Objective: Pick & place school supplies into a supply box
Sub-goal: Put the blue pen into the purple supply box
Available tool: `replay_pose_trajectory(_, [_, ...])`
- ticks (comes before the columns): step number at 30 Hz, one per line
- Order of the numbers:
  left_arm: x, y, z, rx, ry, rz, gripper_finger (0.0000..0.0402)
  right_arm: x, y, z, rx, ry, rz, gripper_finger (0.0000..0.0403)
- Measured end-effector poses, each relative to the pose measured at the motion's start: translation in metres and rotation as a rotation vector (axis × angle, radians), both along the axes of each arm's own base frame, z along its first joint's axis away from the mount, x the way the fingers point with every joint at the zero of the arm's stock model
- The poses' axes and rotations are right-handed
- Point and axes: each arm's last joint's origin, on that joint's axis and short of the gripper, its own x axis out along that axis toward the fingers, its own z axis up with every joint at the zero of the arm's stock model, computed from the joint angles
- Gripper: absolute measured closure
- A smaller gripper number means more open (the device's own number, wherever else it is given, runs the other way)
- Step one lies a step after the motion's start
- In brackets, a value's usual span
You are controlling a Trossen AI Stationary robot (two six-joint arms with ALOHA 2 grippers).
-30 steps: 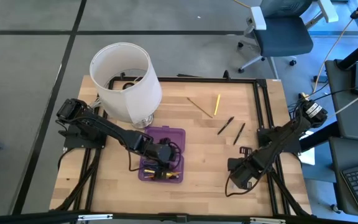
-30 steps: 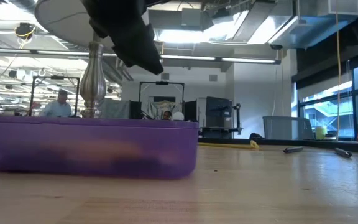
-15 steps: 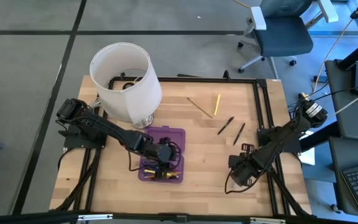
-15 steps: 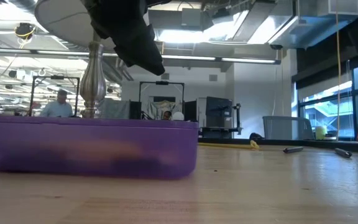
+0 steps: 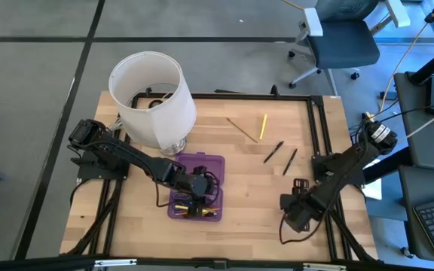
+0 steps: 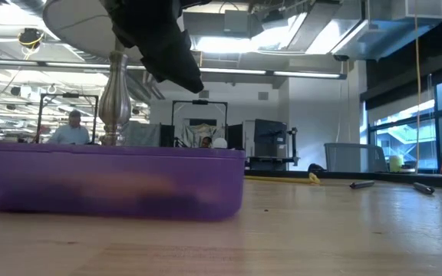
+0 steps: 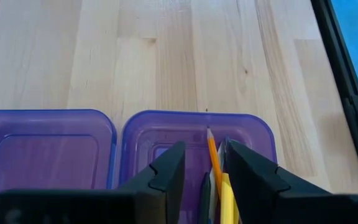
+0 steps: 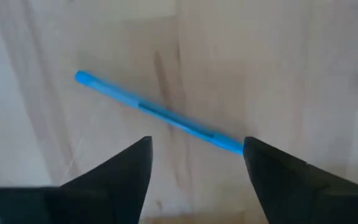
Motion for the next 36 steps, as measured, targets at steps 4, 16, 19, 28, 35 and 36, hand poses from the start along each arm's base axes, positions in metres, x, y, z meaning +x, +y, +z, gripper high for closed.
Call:
replay_pose_trajectory(4, [0.000, 0.000, 0.000, 0.013, -0.004, -0.003, 0.0293, -0.007, -0.002, -0.009, -0.039, -0.003, 0.018, 0.0157])
replay_pose_trajectory(16, [0.000, 0.000, 0.000, 0.012, -0.003, -0.002, 0.0293, -0.020, -0.013, -0.052, -0.016, -0.027, 0.107, 0.0176])
replay_pose_trajectory(19, [0.000, 0.000, 0.000, 0.011, -0.003, -0.001, 0.0293, -0.022, -0.015, -0.054, -0.018, -0.026, 0.107, 0.0184])
replay_pose_trajectory(28, [0.002, 0.000, 0.001, 0.009, -0.026, -0.006, 0.0297, -0.018, -0.014, -0.055, 0.020, -0.053, 0.067, 0.0231])
replay_pose_trajectory(35, [0.002, 0.000, 0.002, 0.012, -0.033, -0.011, 0.0293, -0.013, -0.016, -0.055, 0.045, -0.067, -0.037, 0.0271])
replay_pose_trajectory(36, [0.002, 0.000, 0.002, 0.012, -0.032, -0.011, 0.0293, -0.012, -0.016, -0.055, 0.046, -0.068, -0.046, 0.0275])
